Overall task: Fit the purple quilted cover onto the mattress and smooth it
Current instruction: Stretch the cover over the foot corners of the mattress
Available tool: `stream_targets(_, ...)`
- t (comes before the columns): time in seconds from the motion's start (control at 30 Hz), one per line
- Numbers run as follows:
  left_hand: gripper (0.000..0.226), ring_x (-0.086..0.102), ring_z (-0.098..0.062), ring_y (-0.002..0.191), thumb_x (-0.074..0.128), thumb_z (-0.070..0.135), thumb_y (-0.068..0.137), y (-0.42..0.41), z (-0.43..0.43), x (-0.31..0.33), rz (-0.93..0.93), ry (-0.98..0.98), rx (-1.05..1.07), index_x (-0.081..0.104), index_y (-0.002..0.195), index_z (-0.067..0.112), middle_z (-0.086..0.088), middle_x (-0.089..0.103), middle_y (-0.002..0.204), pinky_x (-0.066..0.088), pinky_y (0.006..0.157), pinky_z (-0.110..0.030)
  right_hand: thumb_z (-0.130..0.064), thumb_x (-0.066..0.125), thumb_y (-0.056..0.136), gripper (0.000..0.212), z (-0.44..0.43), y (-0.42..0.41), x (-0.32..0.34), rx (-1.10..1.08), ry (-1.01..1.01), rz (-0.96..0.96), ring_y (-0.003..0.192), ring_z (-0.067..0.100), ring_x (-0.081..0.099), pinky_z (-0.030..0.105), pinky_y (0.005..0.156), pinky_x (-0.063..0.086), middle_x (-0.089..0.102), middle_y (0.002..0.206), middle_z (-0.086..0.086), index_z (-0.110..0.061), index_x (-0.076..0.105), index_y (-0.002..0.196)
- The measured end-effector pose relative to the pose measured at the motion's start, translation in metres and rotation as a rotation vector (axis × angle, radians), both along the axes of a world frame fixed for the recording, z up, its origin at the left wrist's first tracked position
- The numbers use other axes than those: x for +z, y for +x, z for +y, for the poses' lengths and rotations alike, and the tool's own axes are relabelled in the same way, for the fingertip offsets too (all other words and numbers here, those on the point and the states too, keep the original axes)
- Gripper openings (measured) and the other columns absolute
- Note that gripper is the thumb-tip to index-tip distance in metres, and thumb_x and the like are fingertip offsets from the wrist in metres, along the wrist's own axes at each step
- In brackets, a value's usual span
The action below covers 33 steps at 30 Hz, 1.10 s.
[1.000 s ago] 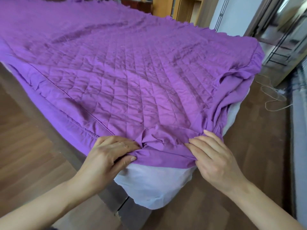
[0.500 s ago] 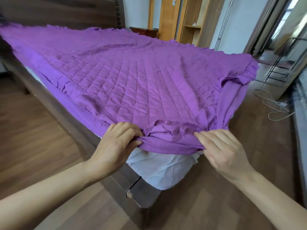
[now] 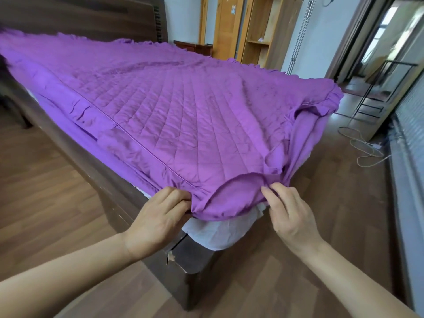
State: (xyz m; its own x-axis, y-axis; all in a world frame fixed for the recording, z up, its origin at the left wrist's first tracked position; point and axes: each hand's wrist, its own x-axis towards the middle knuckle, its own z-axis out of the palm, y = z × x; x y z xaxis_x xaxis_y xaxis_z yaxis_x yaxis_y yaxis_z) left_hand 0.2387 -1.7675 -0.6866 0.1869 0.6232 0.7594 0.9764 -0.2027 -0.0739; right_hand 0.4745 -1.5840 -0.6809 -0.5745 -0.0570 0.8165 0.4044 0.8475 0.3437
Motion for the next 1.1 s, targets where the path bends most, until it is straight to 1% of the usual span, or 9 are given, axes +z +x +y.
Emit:
stream_targets(0.17,0.012,0.045,-0.024,0.078,0.046,0.023,0.094,0.006,-0.003,-0.002,0.014,-0.035,-0.026,0.047,0.092,0.011,-0.002,0.047,0.1,0.039,0.07,-0.031,0.008,0.062,0.082,0.037,-0.007,0.005,-0.018,0.06,-0.147,0.068,0.079,0.031,0.055,0.042,0.073,0.05,0.057,0.104,0.017,-0.001,0.051,0.116)
stream_targets(0.33,0.018,0.044,-0.023,0.08,0.047,0.029,0.094,0.01,-0.002,0.006,0.026,0.001,-0.005,0.045,0.088,0.012,-0.001,0.047,0.099,0.031,0.075,-0.029,-0.006,0.07,0.081,0.045,-0.024,-0.004,0.003,0.087,-0.077,0.198,0.101,0.03,0.051,0.046,0.091,0.043,0.047,0.114,0.014,-0.006,0.048,0.12)
stream_targets(0.47,0.022,0.044,-0.022,0.081,0.051,0.03,0.092,0.016,-0.004,0.013,0.02,0.017,0.009,0.047,0.083,0.011,0.0,0.047,0.099,0.029,0.077,-0.031,-0.006,0.067,0.08,0.051,-0.029,-0.013,0.016,0.051,-0.047,0.127,0.109,0.029,0.051,0.051,0.097,0.039,0.046,0.121,0.013,-0.011,0.047,0.126)
stream_targets(0.6,0.02,0.045,-0.021,0.082,0.055,0.027,0.089,0.02,-0.012,0.025,-0.041,0.052,0.007,0.042,0.082,0.014,0.001,0.045,0.1,0.027,0.078,-0.028,-0.016,0.067,0.086,0.034,-0.043,-0.014,0.017,0.079,-0.096,0.189,0.102,0.025,0.056,0.05,0.097,0.038,0.051,0.118,0.01,-0.012,0.049,0.114)
stream_targets(0.7,0.017,0.047,-0.025,0.093,0.057,0.02,0.088,0.019,-0.01,0.032,0.001,0.062,-0.038,0.044,0.086,0.01,-0.005,0.044,0.105,0.033,0.085,-0.031,-0.017,0.058,0.09,0.022,-0.049,-0.025,0.025,0.079,-0.158,0.071,0.102,0.025,0.06,0.05,0.098,0.036,0.063,0.113,0.008,-0.015,0.054,0.111)
stream_targets(0.8,0.013,0.047,-0.029,0.107,0.055,0.017,0.089,0.017,-0.007,0.032,0.056,-0.022,-0.103,0.052,0.092,0.005,-0.009,0.044,0.111,0.036,0.095,-0.03,-0.023,0.049,0.093,0.029,-0.049,-0.04,0.031,0.01,-0.213,-0.134,0.111,0.027,0.055,0.051,0.098,0.036,0.06,0.123,0.005,-0.015,0.057,0.12)
stream_targets(0.87,0.017,0.049,-0.025,0.1,0.051,0.02,0.09,0.017,-0.01,0.029,0.046,-0.098,-0.067,0.054,0.092,0.004,-0.009,0.045,0.111,0.042,0.085,-0.024,-0.025,0.047,0.093,0.031,-0.049,-0.041,0.033,-0.01,-0.247,-0.159,0.108,0.027,0.055,0.05,0.096,0.039,0.06,0.123,0.003,-0.015,0.059,0.121)
stream_targets(0.97,0.016,0.045,-0.017,0.078,0.047,0.026,0.091,0.02,-0.014,0.025,0.027,-0.16,0.018,0.05,0.093,0.01,-0.004,0.044,0.106,0.042,0.052,-0.025,-0.024,0.048,0.093,0.03,-0.052,-0.035,0.028,0.013,-0.251,-0.103,0.106,0.027,0.056,0.05,0.093,0.042,0.061,0.122,0.003,-0.014,0.059,0.119)
stream_targets(1.1,0.014,0.046,-0.015,0.079,0.047,0.022,0.091,0.023,-0.01,0.028,0.009,-0.051,0.005,0.048,0.1,0.011,-0.005,0.044,0.114,0.037,0.063,-0.02,-0.017,0.057,0.09,0.031,-0.048,-0.025,0.021,0.115,-0.212,0.013,0.108,0.029,0.057,0.051,0.098,0.04,0.058,0.122,0.015,-0.007,0.048,0.118)
